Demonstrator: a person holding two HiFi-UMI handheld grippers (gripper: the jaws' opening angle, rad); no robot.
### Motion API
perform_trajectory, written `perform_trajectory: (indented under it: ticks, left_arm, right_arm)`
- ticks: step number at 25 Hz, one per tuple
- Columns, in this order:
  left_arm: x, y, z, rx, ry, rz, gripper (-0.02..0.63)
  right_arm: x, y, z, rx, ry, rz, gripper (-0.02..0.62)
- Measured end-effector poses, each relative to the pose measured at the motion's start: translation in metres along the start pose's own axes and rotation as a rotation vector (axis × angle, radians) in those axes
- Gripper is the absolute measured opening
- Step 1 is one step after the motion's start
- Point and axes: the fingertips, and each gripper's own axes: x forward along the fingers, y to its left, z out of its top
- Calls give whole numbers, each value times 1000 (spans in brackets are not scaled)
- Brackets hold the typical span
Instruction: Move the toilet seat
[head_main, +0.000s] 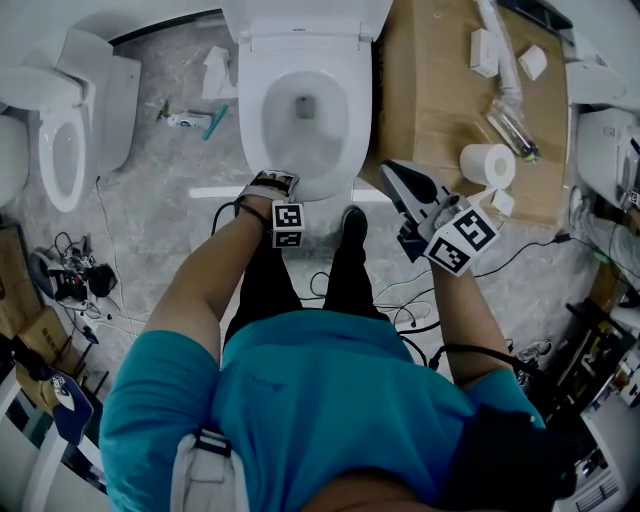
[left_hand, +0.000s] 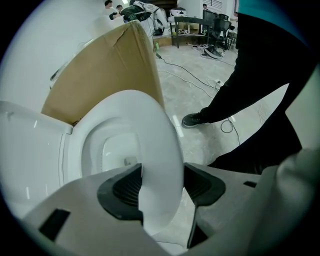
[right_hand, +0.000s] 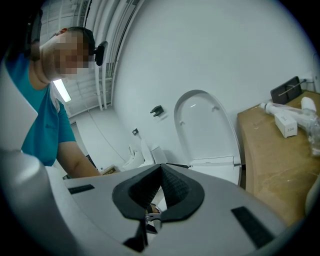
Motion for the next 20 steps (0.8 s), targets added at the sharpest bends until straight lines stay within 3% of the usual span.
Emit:
perform_trajectory:
  ticks: [20]
  left_arm:
    - [-53,20,4,-39,-59,80,236]
  right_arm:
    - [6,21,40,-41,-24,11,-8]
